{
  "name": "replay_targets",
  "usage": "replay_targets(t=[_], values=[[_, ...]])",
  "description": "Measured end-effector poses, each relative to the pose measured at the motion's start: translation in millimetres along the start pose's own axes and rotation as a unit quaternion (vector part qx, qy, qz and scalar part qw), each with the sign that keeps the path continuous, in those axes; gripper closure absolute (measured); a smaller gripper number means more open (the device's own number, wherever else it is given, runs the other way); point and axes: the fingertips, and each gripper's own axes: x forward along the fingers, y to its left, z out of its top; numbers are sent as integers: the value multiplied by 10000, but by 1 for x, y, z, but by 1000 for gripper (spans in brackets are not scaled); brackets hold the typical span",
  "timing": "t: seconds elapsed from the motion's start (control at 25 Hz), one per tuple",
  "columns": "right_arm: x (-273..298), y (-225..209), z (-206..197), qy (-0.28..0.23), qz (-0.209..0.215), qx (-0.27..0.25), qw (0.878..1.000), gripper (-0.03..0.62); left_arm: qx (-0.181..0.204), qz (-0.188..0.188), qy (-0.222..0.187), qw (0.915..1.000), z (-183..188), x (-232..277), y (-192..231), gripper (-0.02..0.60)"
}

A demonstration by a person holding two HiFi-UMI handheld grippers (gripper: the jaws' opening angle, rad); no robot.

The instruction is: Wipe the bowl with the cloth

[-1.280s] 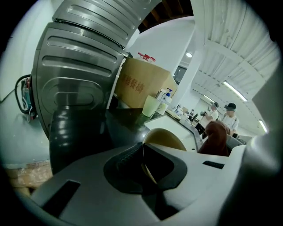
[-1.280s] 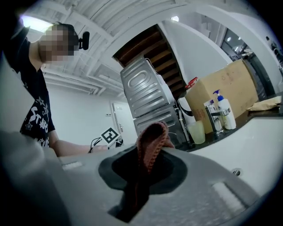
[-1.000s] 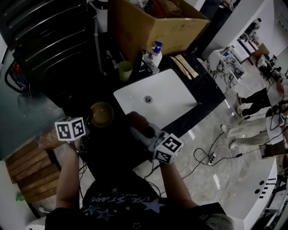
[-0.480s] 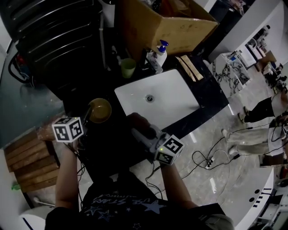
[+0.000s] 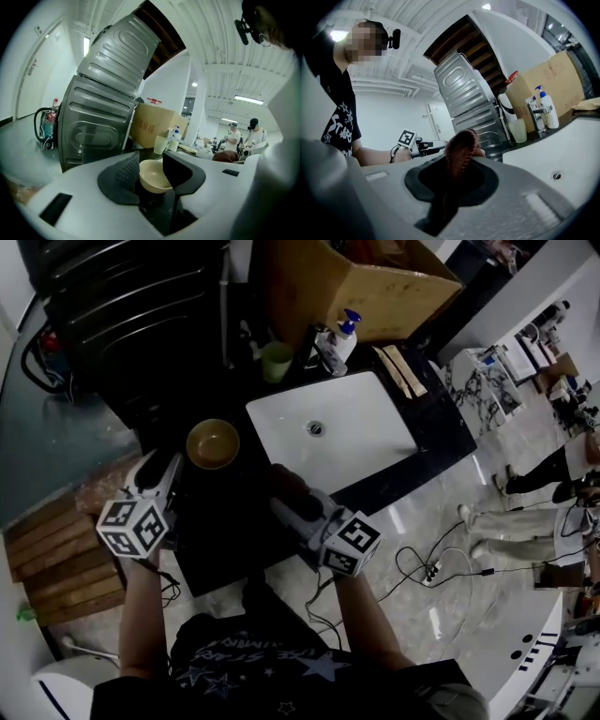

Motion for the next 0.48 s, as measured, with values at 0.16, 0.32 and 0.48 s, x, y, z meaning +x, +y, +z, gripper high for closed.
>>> replay_targets(t=[0.16, 0.32, 0.48], values=[[-9, 34, -5, -99, -282, 61, 9995, 540, -115, -284, -230, 9993, 3, -42, -9, 426], [-17, 67, -12, -178, -664, 32, 9976, 540, 85, -734, -186, 9971, -2, -76, -29, 426], [-20, 110, -24, -337, -873, 10, 9956, 540, 452, -1091, -104, 9929, -15, -121, -41, 430]])
